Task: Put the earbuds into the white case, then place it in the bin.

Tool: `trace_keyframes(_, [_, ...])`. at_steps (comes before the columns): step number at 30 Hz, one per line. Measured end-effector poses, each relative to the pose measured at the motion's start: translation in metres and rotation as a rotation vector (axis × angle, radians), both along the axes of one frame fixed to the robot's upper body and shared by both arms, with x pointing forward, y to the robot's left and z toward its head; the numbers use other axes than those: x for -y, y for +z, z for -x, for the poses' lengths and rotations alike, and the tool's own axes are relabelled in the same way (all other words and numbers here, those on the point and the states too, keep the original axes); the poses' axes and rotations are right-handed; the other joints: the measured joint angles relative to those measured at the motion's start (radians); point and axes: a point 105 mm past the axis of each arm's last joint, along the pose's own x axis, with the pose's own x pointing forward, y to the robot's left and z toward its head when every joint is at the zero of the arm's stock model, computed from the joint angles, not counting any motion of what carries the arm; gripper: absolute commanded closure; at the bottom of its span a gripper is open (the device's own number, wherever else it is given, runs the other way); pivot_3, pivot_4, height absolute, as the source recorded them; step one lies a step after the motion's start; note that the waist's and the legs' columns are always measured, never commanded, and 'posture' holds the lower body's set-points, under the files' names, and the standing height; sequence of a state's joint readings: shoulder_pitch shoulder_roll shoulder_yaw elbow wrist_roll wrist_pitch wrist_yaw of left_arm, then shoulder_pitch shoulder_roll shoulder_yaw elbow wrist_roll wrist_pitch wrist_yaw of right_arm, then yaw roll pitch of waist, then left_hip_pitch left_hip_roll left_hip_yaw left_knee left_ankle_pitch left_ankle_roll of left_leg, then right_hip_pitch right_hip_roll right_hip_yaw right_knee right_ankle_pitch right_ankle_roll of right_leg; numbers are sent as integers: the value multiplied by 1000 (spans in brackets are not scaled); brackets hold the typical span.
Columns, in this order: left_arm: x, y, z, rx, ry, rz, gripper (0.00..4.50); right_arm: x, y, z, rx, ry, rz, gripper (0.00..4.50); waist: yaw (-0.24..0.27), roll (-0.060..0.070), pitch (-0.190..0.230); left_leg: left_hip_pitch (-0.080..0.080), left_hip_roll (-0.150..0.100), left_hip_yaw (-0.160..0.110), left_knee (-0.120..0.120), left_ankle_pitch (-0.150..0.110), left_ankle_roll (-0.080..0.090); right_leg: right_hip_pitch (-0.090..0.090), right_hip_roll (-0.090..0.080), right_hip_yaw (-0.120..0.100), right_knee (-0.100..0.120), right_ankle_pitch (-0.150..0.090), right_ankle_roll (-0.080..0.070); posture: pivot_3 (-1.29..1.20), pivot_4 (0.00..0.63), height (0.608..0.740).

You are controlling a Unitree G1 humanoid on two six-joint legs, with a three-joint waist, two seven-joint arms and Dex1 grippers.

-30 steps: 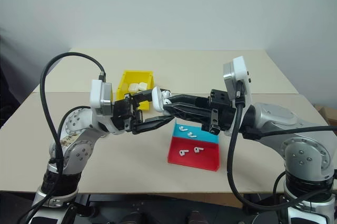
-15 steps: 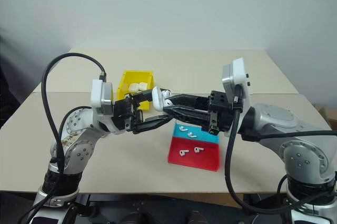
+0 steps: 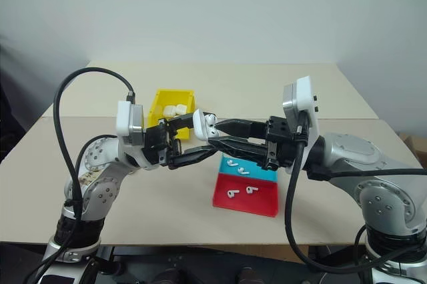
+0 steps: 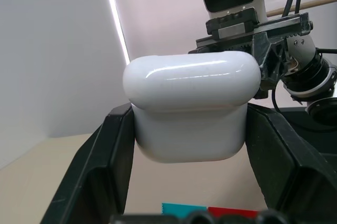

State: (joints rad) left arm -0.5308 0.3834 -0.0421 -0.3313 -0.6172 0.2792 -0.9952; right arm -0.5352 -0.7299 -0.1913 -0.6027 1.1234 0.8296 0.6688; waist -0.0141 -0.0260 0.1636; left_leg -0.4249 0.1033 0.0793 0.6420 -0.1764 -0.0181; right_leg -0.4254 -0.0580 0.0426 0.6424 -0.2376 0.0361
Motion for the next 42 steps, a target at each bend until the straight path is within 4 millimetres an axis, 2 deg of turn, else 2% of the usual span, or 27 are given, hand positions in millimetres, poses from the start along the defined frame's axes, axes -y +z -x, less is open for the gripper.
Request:
trace_keyframes(6, [0, 1, 0, 10, 4, 8, 1695, 4, 0, -2, 35, -27, 10, 2581, 0, 0, 0, 0, 0, 0, 0, 0, 0, 0, 0, 0, 0, 0, 0, 0, 150, 740])
trace_keyframes(9, [-1, 2, 0, 15, 2, 10, 1695, 18, 3, -7, 22, -61, 32, 2581, 2, 0, 0, 0, 0, 0, 0, 0, 0, 0, -1, 0, -1, 0, -1, 0, 150, 740])
trace_keyframes(12, [-1, 2, 0, 17, 3, 11, 1695, 32, 22, -7, 58, -81, 33, 2581, 2, 0, 0, 0, 0, 1, 0, 0, 0, 0, -1, 0, -1, -1, -2, 0, 150, 740])
trace_keyframes(17, [2, 1, -5, 0, 0, 17, 1695, 24, 54, 2, 166, -4, 62, 2581, -5, 0, 0, 1, 0, 0, -1, 0, 0, 0, 0, 0, -1, 0, -1, 0, 150, 740])
trace_keyframes(21, [5, -4, -11, -11, 5, 10, 1695, 7, 64, -7, 134, 67, 84, 3842, -5, 0, 0, 1, 0, 2, -1, 0, 0, 0, 0, 1, -1, -2, -4, 0, 150, 740])
trace_keyframes(23, [8, -6, -14, -11, 3, 2, 1695, -2, 65, -12, 119, 97, 110, 4474, -3, 0, 0, 0, 0, 1, -1, 0, 0, -1, 0, 1, -1, -2, -5, 0, 150, 740])
trace_keyframes(30, [16, -6, -19, -2, 7, -47, 1695, -32, 61, -21, 118, 165, 273, 4474, 2, 0, 0, -8, 0, 2, -1, -1, 1, -8, -1, 1, -1, 4, -4, 0, 150, 740])
trace_keyframes(33, [18, 0, -20, 19, 4, -48, 1695, -35, 54, -26, 117, 173, 344, 4474, 4, 0, 0, -10, 0, 2, -1, -1, 2, -10, -1, 1, -1, 4, -4, 0, 150, 740])
trace_keyframes(36, [17, -3, -24, 13, 17, -55, 1695, -35, 45, -32, 112, 167, 408, 4474, 3, 0, 0, -11, 0, 2, -1, -1, 2, -11, -1, 1, -1, 4, -4, 0, 150, 740])
trace_keyframes(42, [20, -10, -28, -15, 17, -68, 1695, -37, 35, -35, 219, 163, 516, 4474, 2, 0, 0, -12, 0, 2, -1, -1, 2, -12, -1, 1, -1, 4, -4, 0, 150, 740])
